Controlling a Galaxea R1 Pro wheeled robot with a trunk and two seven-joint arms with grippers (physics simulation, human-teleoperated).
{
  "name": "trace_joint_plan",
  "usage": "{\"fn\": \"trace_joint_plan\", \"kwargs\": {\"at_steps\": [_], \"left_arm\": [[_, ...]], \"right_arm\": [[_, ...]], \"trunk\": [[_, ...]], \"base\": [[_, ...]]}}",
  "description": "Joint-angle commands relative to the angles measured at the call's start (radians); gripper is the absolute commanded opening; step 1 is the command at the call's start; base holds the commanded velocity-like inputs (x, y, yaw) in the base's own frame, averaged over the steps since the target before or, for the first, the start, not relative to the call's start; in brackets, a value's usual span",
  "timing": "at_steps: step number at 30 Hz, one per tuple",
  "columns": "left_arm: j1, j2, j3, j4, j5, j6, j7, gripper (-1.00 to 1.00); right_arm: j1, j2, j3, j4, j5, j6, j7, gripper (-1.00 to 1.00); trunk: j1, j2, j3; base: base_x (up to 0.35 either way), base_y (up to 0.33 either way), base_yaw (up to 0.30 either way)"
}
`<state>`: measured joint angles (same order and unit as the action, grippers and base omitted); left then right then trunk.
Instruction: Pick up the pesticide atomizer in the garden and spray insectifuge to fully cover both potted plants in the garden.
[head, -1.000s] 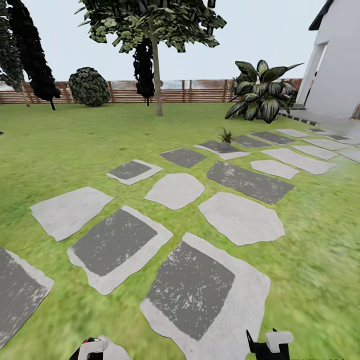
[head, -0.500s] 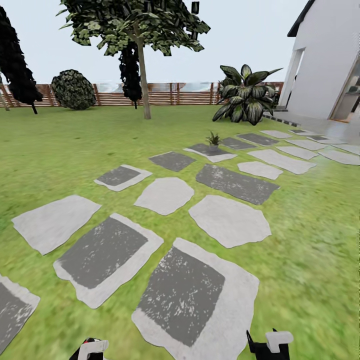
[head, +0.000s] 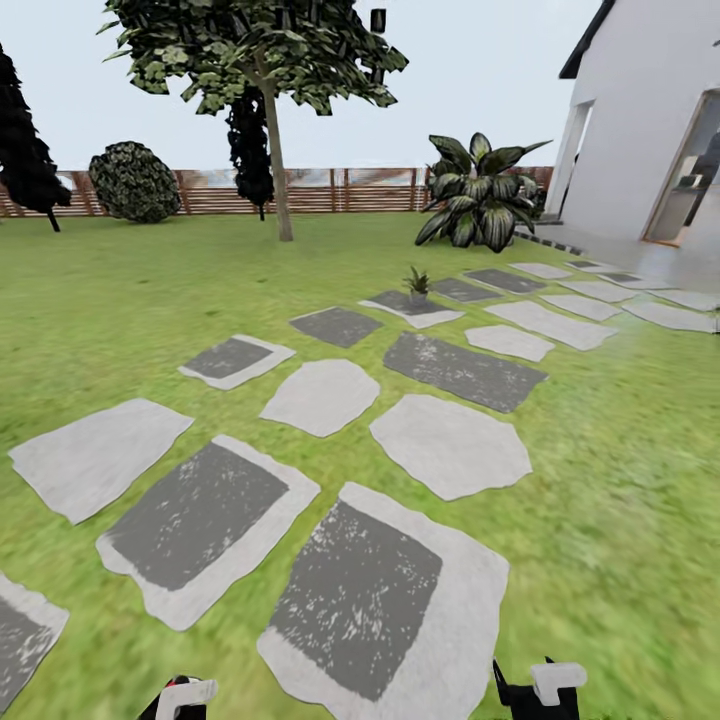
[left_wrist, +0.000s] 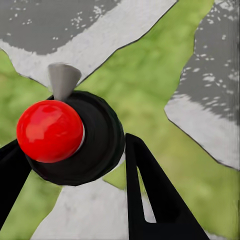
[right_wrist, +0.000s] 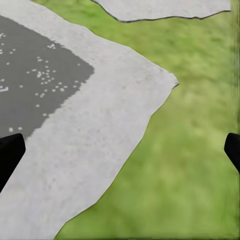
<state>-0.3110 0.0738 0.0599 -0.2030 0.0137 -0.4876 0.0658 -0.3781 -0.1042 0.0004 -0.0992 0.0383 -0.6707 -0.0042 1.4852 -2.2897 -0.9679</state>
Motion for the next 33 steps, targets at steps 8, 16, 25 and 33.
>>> {"fn": "trace_joint_plan", "kwargs": {"at_steps": [8,16,25,33], "left_arm": [[0.0,0.0,0.003,0.0,0.003,-0.003,-0.001,-1.0],[0.0,0.0,0.004,0.0,0.005,-0.003,-0.001,-1.0],[0.0,0.0,0.004,0.0,0.005,-0.003,-0.001,-1.0],[0.0,0.0,0.004,0.0,0.005,-0.003,-0.001,-1.0]], "right_arm": [[-0.001,0.0,-0.001,0.001,0.003,-0.003,0.0,1.0],[-0.001,0.0,-0.001,0.001,0.003,-0.003,0.0,1.0],[-0.001,0.001,0.0,0.001,0.003,-0.003,0.0,1.0],[-0.001,0.001,0.0,0.001,0.006,-0.003,0.001,1.0]], "trunk": [[0.0,0.0,0.007],[0.0,0.0,0.016],[0.0,0.0,0.024],[0.0,0.0,0.025]], "base": [[0.107,0.0,-0.198],[0.332,0.0,-0.199],[0.339,0.0,-0.191],[0.339,0.0,-0.025]]}}
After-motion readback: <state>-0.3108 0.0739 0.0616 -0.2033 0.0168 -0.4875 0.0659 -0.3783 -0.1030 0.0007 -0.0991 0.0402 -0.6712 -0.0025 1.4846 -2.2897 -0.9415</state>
